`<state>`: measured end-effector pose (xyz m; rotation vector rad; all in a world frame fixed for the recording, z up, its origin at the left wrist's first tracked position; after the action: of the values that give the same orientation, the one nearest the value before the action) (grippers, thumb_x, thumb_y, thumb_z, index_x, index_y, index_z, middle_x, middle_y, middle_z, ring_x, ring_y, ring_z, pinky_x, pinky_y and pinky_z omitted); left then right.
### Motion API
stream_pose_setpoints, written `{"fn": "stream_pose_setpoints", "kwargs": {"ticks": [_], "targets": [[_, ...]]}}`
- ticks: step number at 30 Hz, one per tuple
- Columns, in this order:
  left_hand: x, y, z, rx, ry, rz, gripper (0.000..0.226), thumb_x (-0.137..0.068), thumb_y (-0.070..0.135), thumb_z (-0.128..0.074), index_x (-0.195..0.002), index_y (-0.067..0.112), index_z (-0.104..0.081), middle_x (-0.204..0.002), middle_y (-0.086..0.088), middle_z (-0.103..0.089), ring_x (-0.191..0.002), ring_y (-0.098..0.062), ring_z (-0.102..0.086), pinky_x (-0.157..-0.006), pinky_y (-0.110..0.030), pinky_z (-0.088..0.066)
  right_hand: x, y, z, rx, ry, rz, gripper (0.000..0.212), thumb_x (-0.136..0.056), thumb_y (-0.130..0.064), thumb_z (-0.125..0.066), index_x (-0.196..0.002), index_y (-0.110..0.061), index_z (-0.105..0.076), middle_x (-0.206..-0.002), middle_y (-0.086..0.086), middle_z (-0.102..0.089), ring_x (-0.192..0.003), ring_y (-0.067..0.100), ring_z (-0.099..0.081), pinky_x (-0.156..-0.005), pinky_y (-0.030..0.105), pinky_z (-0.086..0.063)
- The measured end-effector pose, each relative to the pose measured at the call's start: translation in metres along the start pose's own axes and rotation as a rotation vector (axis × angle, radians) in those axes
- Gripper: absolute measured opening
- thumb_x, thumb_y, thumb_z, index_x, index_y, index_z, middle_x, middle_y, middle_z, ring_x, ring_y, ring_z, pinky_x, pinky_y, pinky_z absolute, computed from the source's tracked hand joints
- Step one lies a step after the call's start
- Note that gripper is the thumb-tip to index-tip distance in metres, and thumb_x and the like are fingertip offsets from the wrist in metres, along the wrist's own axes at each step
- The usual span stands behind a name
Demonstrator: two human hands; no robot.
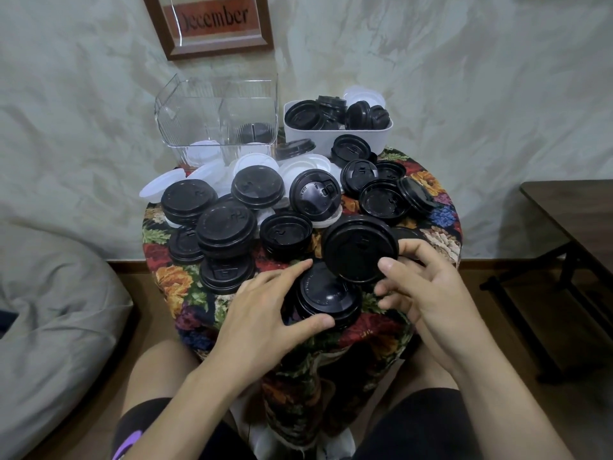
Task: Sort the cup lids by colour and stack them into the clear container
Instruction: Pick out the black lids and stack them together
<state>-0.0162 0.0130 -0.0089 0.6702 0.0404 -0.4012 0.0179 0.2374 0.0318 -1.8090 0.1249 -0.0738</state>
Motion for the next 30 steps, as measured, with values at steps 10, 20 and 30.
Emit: {"fn": "stream_pose_setpoints", "kwargs": {"ticks": [10,20,30], "targets": [[0.000,0.004,0.003,0.040,0.005,0.000,0.090,-0.068,0.091,-0.055,-0.146,0.047,-0.042,-0.122,0.044,-0.042,-0.121,0.006,-0.039,-0.103,-0.028,-0.034,-0.013,0.016,-0.002,0.387,0.042,-0.024,0.017,-0.092,-0.022,-0.076,-0.107,-0.021,-0.068,-0.077,0.000,-0.066,-0.060,0.013,-0.058,-0.041,0.027,-0.044],[-0.002,-0.001,0.003,0.063,-0.045,0.004,0.103,-0.064,0.093,-0.058,-0.152,0.066,-0.012,-0.142,0.022,-0.049,-0.134,-0.007,-0.040,-0.109,-0.033,-0.035,-0.019,0.024,-0.002,0.572,-0.050,0.014,0.024,-0.091,-0.031,-0.076,-0.114,-0.034,-0.071,-0.078,-0.005,-0.057,-0.065,0.015,-0.059,-0.053,0.028,-0.053],[-0.002,0.000,0.001,0.009,-0.011,-0.055,0.089,-0.076,0.092,-0.043,-0.155,0.054,-0.027,-0.133,0.039,-0.041,-0.132,0.006,-0.038,-0.111,-0.032,-0.034,-0.022,0.031,0.002,0.654,-0.070,0.046,0.025,-0.091,-0.036,-0.076,-0.115,-0.037,-0.072,-0.077,-0.012,-0.056,-0.061,0.010,-0.058,-0.056,0.035,-0.058]]}}
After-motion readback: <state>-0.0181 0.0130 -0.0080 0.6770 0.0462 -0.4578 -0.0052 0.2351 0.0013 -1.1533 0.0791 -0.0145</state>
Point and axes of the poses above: each hand's wrist, its own x-axis away from the middle knuckle, its own z-axis out of the back of the hand, y = z × x, the point moved 3 cm from there along -x, towards the middle knuckle
